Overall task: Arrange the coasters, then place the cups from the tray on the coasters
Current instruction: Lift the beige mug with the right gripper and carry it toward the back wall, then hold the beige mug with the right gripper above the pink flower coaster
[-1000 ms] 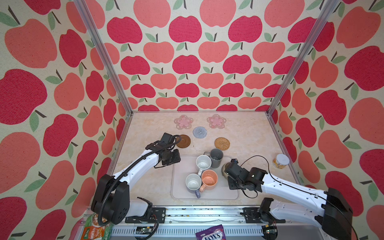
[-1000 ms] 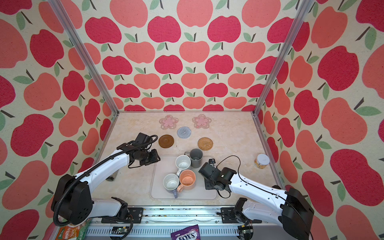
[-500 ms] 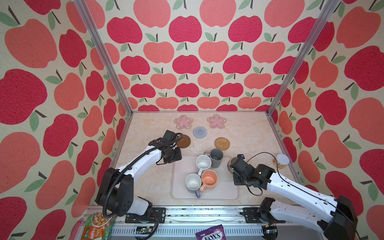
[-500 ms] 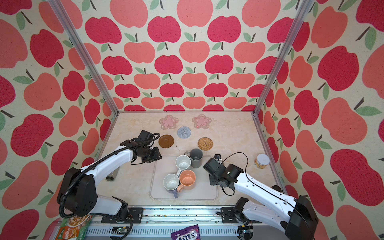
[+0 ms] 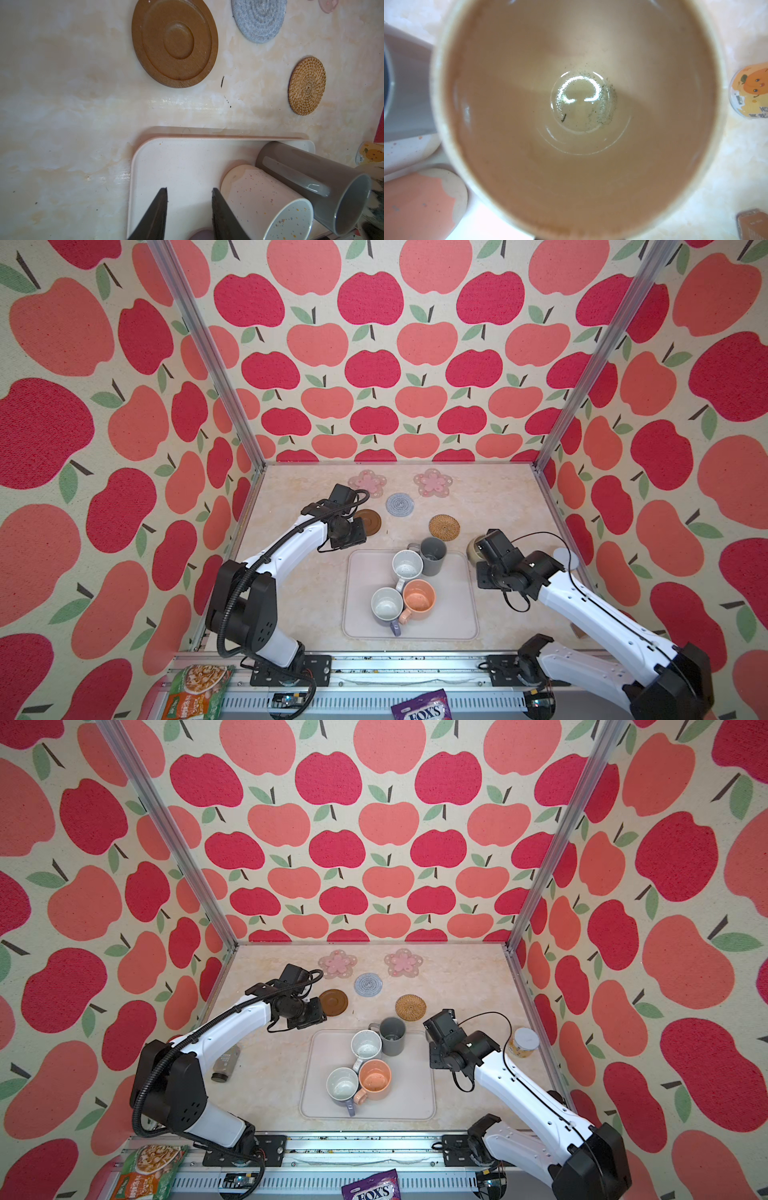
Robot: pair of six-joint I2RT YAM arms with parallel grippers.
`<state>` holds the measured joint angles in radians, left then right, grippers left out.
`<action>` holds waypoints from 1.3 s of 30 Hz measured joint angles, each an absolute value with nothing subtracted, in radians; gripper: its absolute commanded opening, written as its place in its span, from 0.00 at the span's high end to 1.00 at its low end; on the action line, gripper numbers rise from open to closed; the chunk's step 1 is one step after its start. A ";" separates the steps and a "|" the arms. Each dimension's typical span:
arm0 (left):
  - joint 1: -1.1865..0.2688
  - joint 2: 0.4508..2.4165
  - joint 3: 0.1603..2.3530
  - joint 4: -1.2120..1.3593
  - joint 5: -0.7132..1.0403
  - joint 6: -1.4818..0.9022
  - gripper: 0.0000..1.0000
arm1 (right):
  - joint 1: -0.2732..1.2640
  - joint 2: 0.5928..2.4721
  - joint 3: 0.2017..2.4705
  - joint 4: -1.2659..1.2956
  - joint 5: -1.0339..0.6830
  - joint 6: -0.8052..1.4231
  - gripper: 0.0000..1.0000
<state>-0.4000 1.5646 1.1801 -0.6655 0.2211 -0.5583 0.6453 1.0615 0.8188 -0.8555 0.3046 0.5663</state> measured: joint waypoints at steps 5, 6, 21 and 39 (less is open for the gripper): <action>-0.385 1.600 1.221 -0.676 0.221 -0.554 0.62 | 0.573 1.153 0.894 -0.798 0.263 0.482 1.00; -0.380 1.606 1.229 -0.677 0.221 -0.554 0.62 | 0.561 1.172 0.910 -0.782 0.255 0.467 1.00; -0.295 1.702 1.306 -0.677 0.246 -0.554 0.63 | 0.455 1.475 1.142 -0.646 0.155 0.331 1.00; -0.207 1.862 1.403 -0.612 0.329 -0.562 0.64 | 0.390 1.869 1.546 -0.599 0.110 0.228 1.00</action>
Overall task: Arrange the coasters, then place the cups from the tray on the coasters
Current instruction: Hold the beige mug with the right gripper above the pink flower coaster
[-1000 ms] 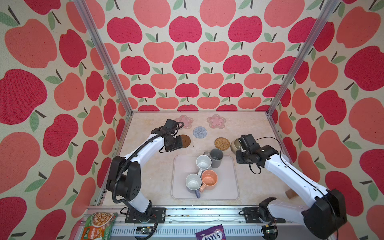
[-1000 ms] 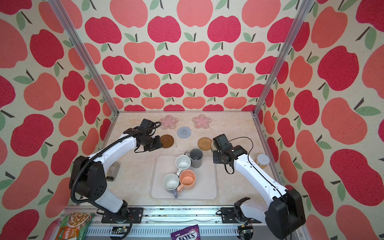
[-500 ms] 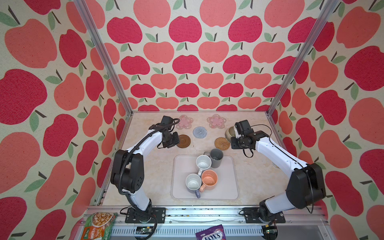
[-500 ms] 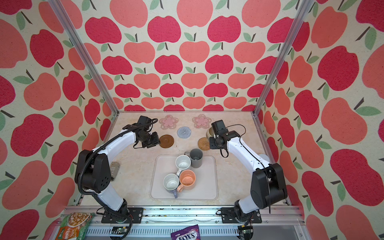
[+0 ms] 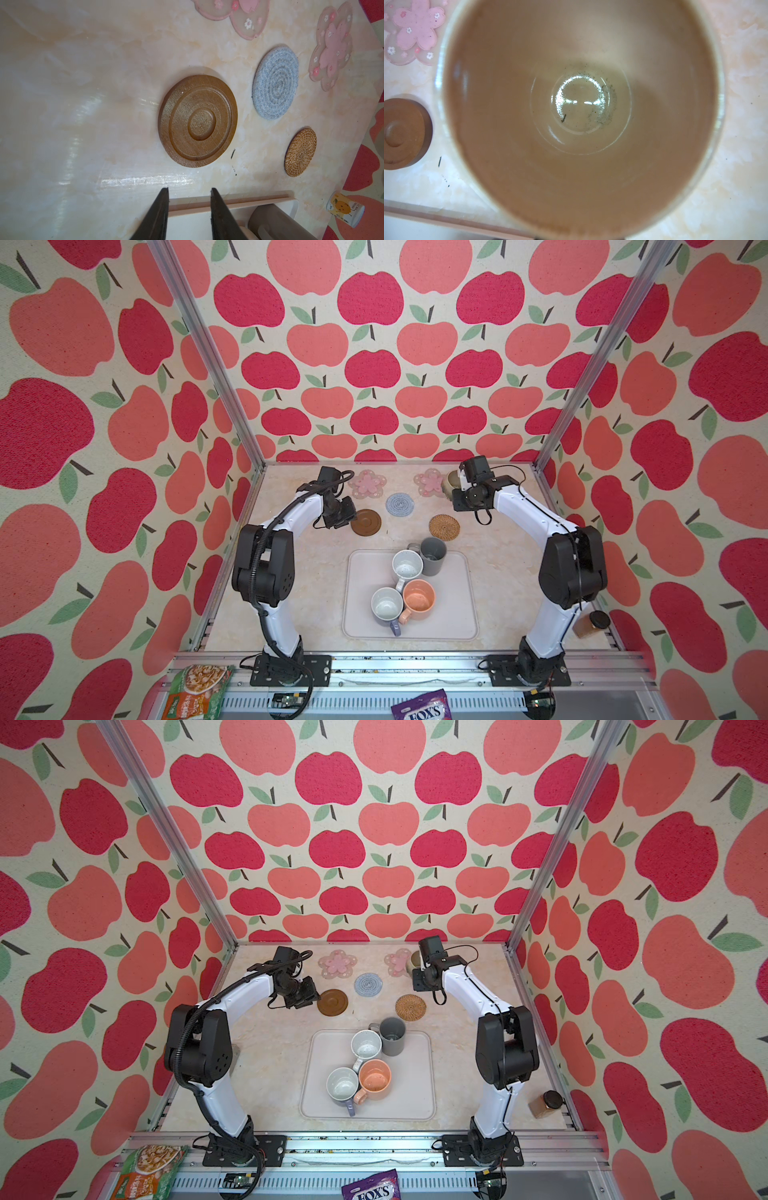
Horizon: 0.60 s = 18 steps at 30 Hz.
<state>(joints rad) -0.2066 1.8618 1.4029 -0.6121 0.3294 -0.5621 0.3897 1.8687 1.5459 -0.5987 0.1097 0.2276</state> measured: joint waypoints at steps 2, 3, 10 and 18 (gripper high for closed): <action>-0.194 1.876 1.404 -0.608 0.336 -0.562 0.64 | 0.390 1.913 1.592 -0.598 0.109 0.217 1.00; -0.187 1.884 1.406 -0.608 0.340 -0.562 0.64 | 0.390 1.937 1.617 -0.599 0.109 0.212 1.00; -0.159 1.919 1.417 -0.606 0.361 -0.562 0.64 | 0.390 2.109 1.804 -0.615 0.102 0.185 1.00; -0.149 1.977 1.436 -0.591 0.390 -0.562 0.64 | 0.390 2.244 1.975 -0.661 0.102 0.182 1.00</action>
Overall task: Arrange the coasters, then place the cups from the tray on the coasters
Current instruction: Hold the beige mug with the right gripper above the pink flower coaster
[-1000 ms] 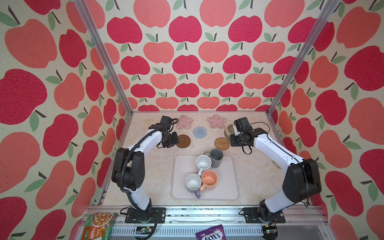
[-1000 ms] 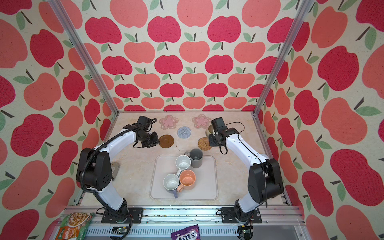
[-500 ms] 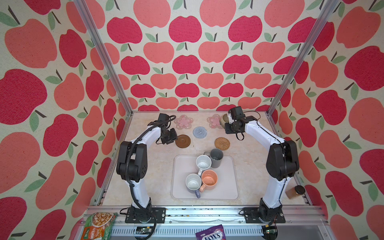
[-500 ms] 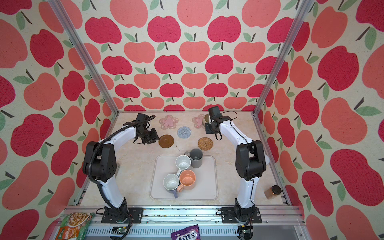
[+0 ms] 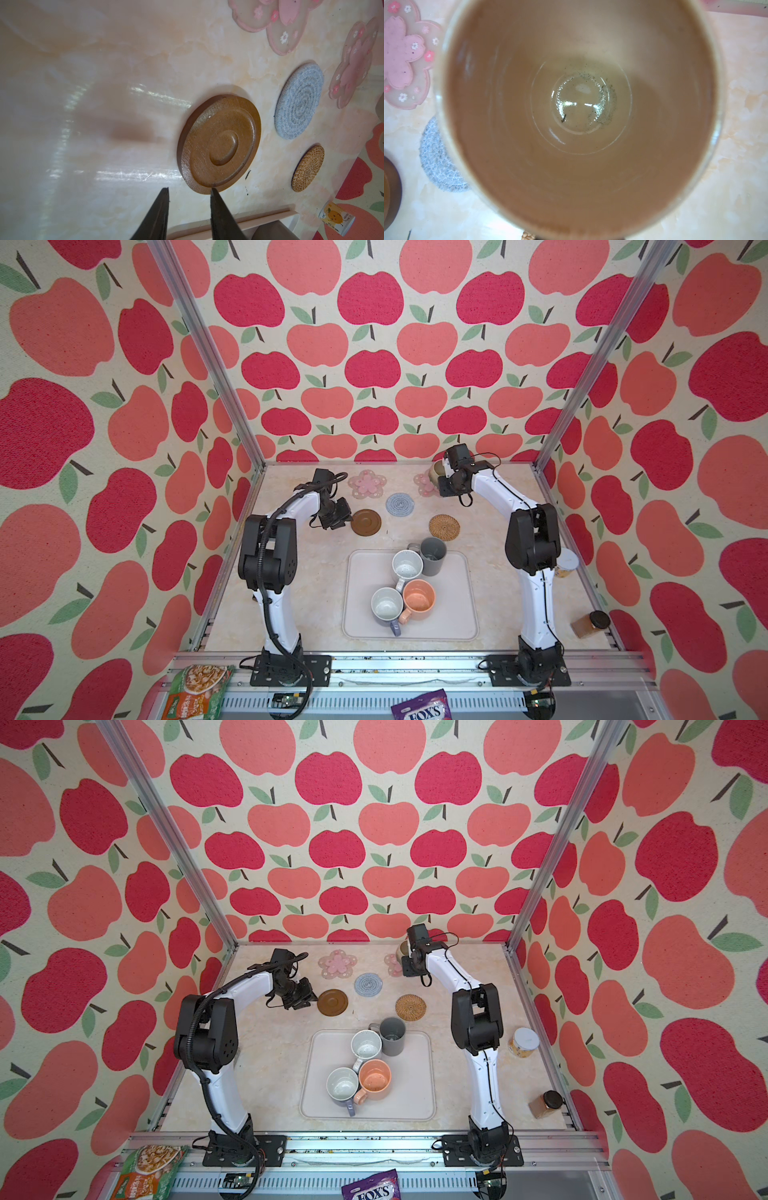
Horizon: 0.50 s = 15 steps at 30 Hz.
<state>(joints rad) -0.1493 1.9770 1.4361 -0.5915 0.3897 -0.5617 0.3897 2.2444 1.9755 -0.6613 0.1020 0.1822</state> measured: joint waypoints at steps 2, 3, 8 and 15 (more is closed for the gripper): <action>-0.149 1.988 1.442 -0.591 0.398 -0.562 0.64 | 0.390 2.272 2.017 -0.677 0.102 0.182 1.00; -0.148 1.996 1.449 -0.592 0.402 -0.561 0.65 | 0.390 2.288 2.040 -0.683 0.102 0.181 1.00; -0.143 2.031 1.482 -0.593 0.410 -0.558 0.65 | 0.390 2.354 2.133 -0.707 0.102 0.182 1.00; -0.121 2.035 1.509 -0.593 0.414 -0.551 0.65 | 0.390 2.407 2.180 -0.734 0.104 0.184 1.00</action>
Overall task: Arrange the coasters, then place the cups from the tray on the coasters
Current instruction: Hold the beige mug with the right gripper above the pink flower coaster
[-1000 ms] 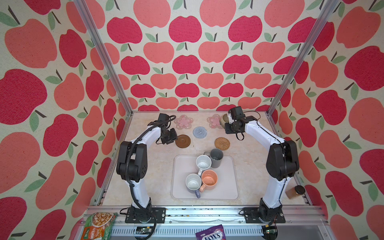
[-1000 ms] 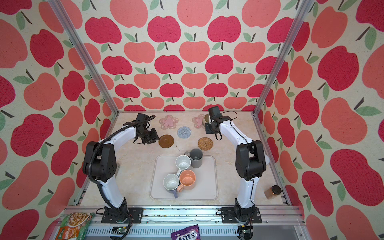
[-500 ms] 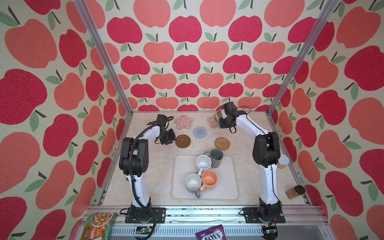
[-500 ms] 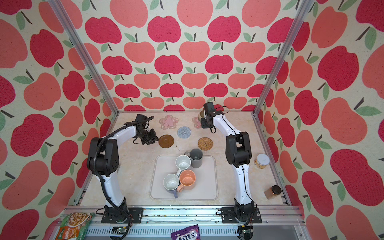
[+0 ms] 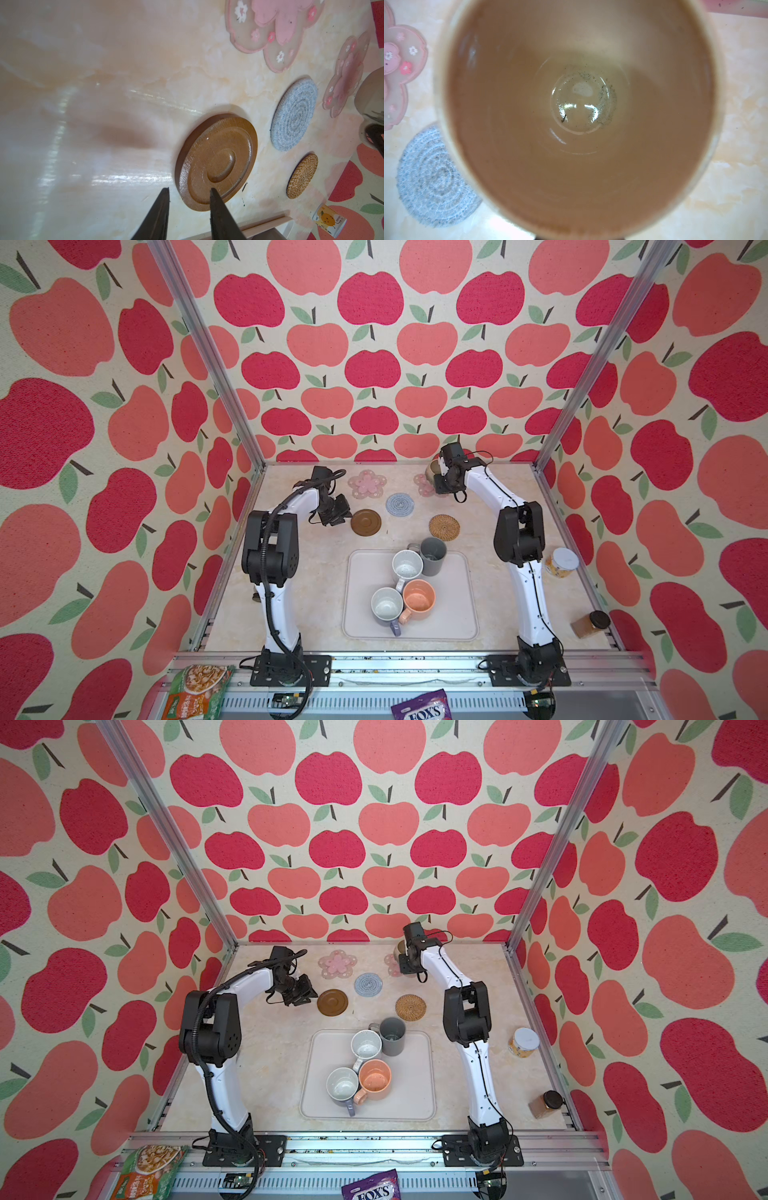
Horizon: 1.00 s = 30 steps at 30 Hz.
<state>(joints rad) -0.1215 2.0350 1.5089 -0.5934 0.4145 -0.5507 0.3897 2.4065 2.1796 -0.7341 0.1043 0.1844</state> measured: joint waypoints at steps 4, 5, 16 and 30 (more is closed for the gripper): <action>-0.111 2.036 1.511 -0.593 0.421 -0.550 0.65 | 0.390 2.431 2.198 -0.736 0.107 0.187 1.00; -0.109 2.037 1.511 -0.593 0.421 -0.550 0.65 | 0.390 2.437 2.205 -0.739 0.108 0.189 1.00; -0.099 2.075 1.513 -0.593 0.445 -0.550 0.65 | 0.390 2.485 2.276 -0.751 0.121 0.191 1.00; -0.094 2.100 1.520 -0.593 0.461 -0.551 0.65 | 0.390 2.503 2.291 -0.754 0.121 0.207 1.00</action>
